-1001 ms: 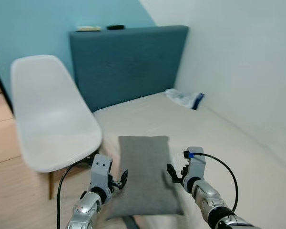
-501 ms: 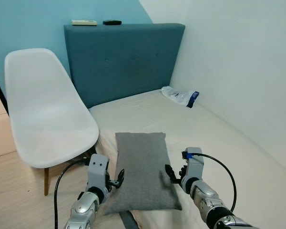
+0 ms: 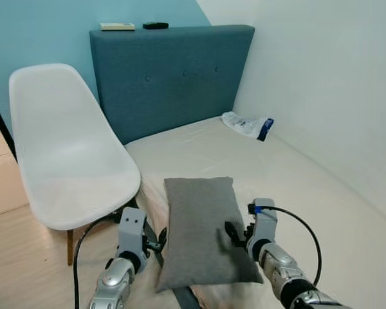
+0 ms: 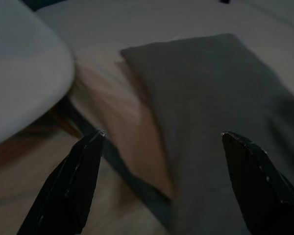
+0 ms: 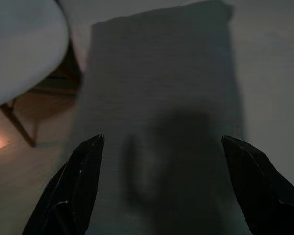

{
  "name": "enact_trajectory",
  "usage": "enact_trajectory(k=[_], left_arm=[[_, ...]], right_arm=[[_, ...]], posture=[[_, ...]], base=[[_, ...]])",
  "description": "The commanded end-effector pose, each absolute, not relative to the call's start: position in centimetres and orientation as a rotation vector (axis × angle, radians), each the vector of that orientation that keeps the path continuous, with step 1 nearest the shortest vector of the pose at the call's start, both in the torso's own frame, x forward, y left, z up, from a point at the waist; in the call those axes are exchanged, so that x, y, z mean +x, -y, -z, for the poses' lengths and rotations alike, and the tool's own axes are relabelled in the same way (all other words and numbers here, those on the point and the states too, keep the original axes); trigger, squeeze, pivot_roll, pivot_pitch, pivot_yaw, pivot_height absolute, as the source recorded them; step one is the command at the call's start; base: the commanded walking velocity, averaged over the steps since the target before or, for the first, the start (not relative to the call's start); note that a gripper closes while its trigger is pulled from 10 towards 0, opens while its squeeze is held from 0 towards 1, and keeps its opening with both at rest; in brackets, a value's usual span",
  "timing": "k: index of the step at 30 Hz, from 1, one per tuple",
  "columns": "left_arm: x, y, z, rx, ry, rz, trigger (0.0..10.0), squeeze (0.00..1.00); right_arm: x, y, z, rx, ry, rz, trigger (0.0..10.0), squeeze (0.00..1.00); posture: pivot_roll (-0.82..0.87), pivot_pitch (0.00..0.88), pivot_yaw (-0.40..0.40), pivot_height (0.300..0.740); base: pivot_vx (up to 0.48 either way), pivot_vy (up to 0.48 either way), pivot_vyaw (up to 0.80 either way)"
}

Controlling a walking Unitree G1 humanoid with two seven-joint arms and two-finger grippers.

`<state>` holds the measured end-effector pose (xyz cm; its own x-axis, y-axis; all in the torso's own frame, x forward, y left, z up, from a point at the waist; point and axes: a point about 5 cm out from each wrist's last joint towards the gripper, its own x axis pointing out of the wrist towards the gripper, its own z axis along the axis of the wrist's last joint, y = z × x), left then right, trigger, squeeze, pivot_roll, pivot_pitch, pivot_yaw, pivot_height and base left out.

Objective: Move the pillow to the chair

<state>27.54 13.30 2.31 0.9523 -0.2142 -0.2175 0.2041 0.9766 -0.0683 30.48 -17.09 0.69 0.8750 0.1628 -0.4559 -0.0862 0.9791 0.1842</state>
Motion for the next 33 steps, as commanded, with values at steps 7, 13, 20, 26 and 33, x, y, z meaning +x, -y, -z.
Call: enact_trajectory(k=[7, 13, 20, 26, 33], left_arm=[[26.9, -13.1, -1.8, -0.04, -0.242, 0.219, 10.0, 0.0], [26.7, -13.2, -1.8, -0.035, -0.24, 0.221, 10.0, 0.0], [26.8, -13.5, -1.8, -0.031, -0.241, 0.216, 10.0, 0.0], [26.8, -13.2, -1.9, -0.033, -0.237, 0.222, 10.0, 0.0], [26.9, -13.4, -2.1, -0.028, -0.227, 0.222, 10.0, 0.0]], right_arm=[[30.2, 19.9, -0.6, 0.179, -0.508, 0.023, 10.0, 0.0], [30.8, 20.6, -1.3, 0.211, -0.48, 0.04, 10.0, 0.0], [31.1, 20.8, -1.7, 0.227, -0.475, 0.043, 10.0, 0.0], [31.3, 20.6, -1.8, 0.242, -0.486, 0.037, 10.0, 0.0], [31.4, 21.0, -2.0, 0.245, -0.486, 0.063, 10.0, 0.0]], posture=[[0.13, 0.038, -0.115, 0.74], [0.13, 0.042, -0.114, 0.74], [0.12, 0.042, -0.115, 0.74], [0.12, 0.039, -0.117, 0.72], [0.13, 0.038, -0.117, 0.69]], base=[[0.0, 0.0, 0.0], [0.0, 0.0, 0.0], [0.0, 0.0, 0.0], [0.0, 0.0, 0.0], [0.0, 0.0, 0.0]])
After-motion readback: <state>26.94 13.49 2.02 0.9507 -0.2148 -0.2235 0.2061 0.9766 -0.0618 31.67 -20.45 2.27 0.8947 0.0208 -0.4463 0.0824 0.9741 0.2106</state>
